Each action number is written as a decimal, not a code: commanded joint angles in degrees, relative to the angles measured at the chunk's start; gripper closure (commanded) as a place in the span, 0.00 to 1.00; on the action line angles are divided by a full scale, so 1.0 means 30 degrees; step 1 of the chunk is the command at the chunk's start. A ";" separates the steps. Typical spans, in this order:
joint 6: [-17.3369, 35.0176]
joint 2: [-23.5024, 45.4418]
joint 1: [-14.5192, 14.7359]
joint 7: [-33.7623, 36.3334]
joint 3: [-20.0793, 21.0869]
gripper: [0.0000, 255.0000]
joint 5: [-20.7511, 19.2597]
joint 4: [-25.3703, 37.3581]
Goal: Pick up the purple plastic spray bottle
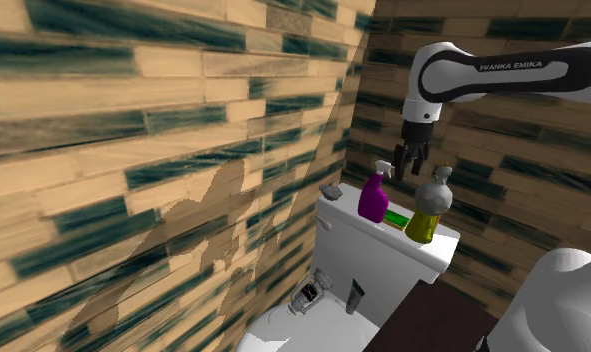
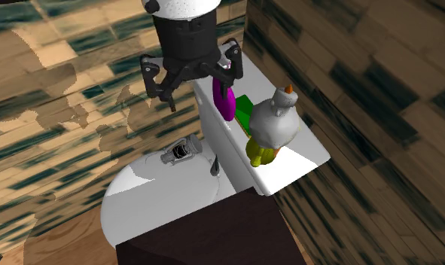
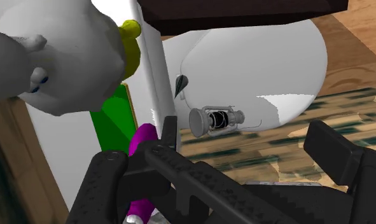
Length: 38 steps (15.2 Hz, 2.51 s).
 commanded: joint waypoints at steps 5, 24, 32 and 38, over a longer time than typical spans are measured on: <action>0.0333 0.4522 -0.0109 -0.2550 -0.1467 0.00 0.0194 0.3987; 0.1729 0.9088 -0.0583 -0.5033 -0.2504 1.00 0.1113 0.6822; 0.1189 0.9086 -0.0587 -0.5049 -0.2509 1.00 0.1112 0.7360; -0.0345 0.9050 -0.0582 -0.5066 -0.2505 1.00 0.1105 0.8860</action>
